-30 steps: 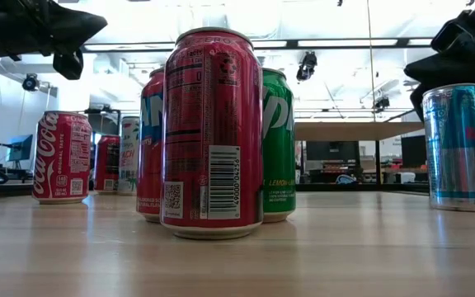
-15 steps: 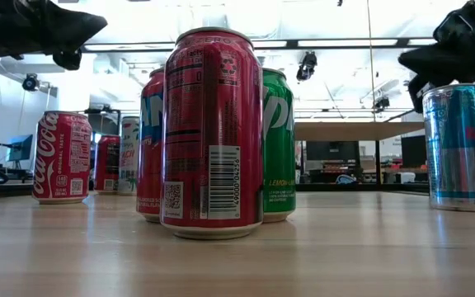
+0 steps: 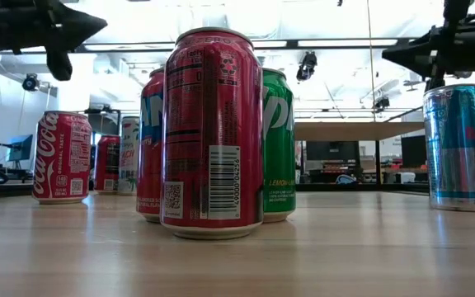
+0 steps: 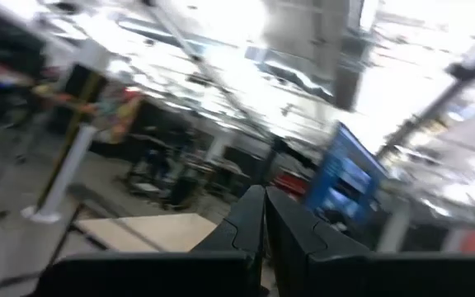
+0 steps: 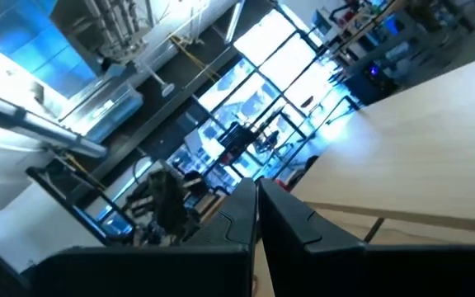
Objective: Place canned beverage on shelf
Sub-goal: Put the top blue soda can on the shelf
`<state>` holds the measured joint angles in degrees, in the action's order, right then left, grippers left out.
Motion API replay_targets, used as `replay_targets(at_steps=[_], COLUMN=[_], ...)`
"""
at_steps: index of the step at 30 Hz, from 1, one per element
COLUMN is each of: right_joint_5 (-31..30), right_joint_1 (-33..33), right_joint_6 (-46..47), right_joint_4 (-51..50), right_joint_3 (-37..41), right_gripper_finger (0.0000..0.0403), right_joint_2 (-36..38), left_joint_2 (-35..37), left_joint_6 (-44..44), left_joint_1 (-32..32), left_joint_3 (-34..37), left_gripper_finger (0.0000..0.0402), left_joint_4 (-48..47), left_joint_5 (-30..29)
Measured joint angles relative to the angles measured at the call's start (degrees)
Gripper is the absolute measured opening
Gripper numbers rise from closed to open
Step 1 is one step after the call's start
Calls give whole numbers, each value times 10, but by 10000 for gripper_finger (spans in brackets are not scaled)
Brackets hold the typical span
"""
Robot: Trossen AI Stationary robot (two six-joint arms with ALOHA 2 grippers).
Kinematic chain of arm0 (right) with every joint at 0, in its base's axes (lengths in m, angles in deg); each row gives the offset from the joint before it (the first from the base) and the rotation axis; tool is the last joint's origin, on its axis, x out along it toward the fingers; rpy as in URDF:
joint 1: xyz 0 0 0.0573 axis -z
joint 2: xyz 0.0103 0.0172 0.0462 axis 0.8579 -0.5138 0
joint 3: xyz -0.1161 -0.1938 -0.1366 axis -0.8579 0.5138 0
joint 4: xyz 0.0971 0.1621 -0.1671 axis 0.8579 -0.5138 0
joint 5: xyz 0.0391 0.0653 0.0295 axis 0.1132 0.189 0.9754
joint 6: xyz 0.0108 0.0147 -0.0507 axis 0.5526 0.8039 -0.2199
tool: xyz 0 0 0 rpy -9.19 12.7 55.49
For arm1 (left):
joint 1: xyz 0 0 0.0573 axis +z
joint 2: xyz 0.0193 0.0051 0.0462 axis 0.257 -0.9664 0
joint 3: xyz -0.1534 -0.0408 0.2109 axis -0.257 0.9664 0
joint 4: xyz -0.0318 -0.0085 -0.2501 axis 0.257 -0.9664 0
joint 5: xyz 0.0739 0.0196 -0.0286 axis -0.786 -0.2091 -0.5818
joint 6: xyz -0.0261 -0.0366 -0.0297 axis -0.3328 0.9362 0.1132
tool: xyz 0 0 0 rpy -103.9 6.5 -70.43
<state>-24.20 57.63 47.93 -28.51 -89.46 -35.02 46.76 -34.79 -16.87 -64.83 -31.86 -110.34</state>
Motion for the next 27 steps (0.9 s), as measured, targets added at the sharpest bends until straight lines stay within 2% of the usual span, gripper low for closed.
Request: replay_targets(at_steps=[5, 8, 11, 16, 18, 20, 22, 24, 27], right_joint_5=[11, 11, 12, 17, 17, 21, 20, 12, 50], right_joint_1=[0, 0, 0, 0, 0, 0, 0, 0, 0], right_joint_6=[24, 54, 75, 72, 61, 56, 78, 142, 194], right_joint_4=[-1, 1, 17, 34, 34, 23, -19, -114, -291], right_joint_3=[0, 0, 0, -21, -37, -58, -87, -125, -198], right_gripper_finger=[9, 11, 29, 100, 137, 173, 206, 231, 251], right_joint_2=[-7, -8, -8, -14, -25, -41, -65, -95, -152], left_joint_2=[0, 0, -7, -32, -47, -71, -100, -134, -187], left_joint_6=[35, 99, 144, 162, 164, 164, 147, 132, 128], left_joint_1=[0, -1, 0, 0, 0, 0, 1, 2, 2], left_joint_3=[0, 0, 0, 0, -8, -26, -51, -83, -140], left_gripper_finger=[0, 0, 0, 0, 0, 0, 0, 0, 0], left_joint_4=[-1, 0, -4, 0, -1, 0, -4, -25, -108], left_joint_5=[-10, -13, -59, -70, -54, -8, 61, 108, 100])
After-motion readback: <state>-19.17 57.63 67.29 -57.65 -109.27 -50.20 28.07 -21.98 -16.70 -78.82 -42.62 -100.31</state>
